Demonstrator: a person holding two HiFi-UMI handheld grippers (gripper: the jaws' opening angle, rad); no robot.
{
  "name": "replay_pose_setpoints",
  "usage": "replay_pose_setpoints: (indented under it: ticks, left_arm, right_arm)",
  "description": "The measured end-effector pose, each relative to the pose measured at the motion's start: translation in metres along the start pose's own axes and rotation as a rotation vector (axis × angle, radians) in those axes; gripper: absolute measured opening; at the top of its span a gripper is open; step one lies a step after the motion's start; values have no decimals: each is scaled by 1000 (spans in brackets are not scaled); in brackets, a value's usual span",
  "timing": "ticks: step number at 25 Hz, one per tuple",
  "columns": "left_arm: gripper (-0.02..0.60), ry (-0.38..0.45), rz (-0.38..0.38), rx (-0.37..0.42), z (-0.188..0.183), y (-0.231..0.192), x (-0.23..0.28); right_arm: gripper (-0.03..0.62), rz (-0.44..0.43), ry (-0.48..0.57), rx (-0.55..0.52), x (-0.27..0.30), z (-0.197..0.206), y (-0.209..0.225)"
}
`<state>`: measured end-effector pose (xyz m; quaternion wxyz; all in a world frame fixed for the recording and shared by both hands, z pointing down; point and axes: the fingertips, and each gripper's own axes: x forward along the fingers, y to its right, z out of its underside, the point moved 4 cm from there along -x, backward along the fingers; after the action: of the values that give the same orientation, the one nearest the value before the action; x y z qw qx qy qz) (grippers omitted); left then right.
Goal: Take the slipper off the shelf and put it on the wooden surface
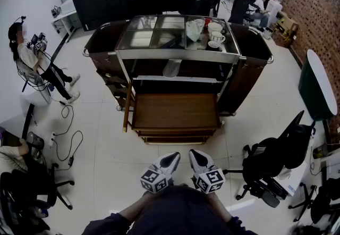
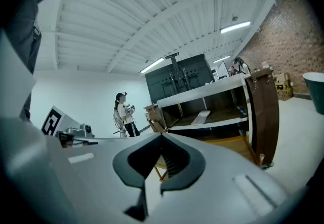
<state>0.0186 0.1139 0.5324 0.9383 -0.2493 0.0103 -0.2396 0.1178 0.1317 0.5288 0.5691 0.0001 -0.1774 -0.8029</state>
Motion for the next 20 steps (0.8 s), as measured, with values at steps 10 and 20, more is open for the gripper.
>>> replay_pose_setpoints:
  ticks: [10,20]
  left_arm:
    - [77,-24,-121,19,-45,-103,1]
    - [114,11,-214,-89,-76,-174,31]
  right_arm:
    - [2,67,-40,-24,99,-15,18]
    - [77,44,-161,-137,248,-36,94]
